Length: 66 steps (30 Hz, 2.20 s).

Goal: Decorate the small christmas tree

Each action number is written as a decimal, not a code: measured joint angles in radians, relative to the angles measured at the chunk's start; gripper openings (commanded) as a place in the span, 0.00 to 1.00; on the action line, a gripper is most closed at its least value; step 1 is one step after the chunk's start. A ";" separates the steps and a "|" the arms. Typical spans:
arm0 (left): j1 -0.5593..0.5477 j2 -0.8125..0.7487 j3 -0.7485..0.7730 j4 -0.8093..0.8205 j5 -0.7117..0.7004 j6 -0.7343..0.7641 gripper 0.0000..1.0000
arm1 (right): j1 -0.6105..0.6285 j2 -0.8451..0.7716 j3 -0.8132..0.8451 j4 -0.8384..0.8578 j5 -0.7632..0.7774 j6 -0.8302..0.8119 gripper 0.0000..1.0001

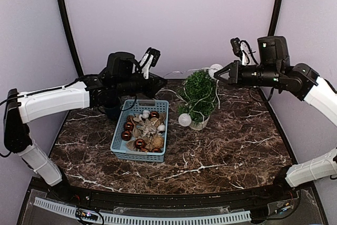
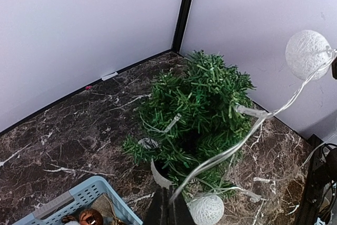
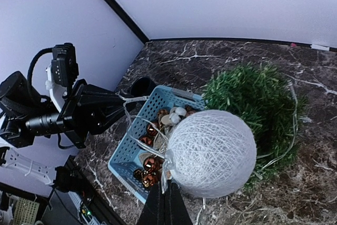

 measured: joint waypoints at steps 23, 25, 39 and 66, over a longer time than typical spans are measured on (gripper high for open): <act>0.073 0.333 0.293 0.013 0.130 -0.018 0.00 | 0.000 0.243 0.239 -0.068 0.428 -0.013 0.00; 0.077 0.359 0.320 0.011 0.138 -0.022 0.00 | -0.002 0.271 0.256 -0.082 0.458 -0.014 0.00; 0.092 0.528 0.466 -0.009 0.203 -0.047 0.02 | -0.066 0.377 0.284 -0.184 0.553 -0.009 0.00; 0.094 0.243 0.267 -0.073 0.085 0.031 0.76 | -0.069 0.259 0.146 -0.222 0.344 -0.027 0.00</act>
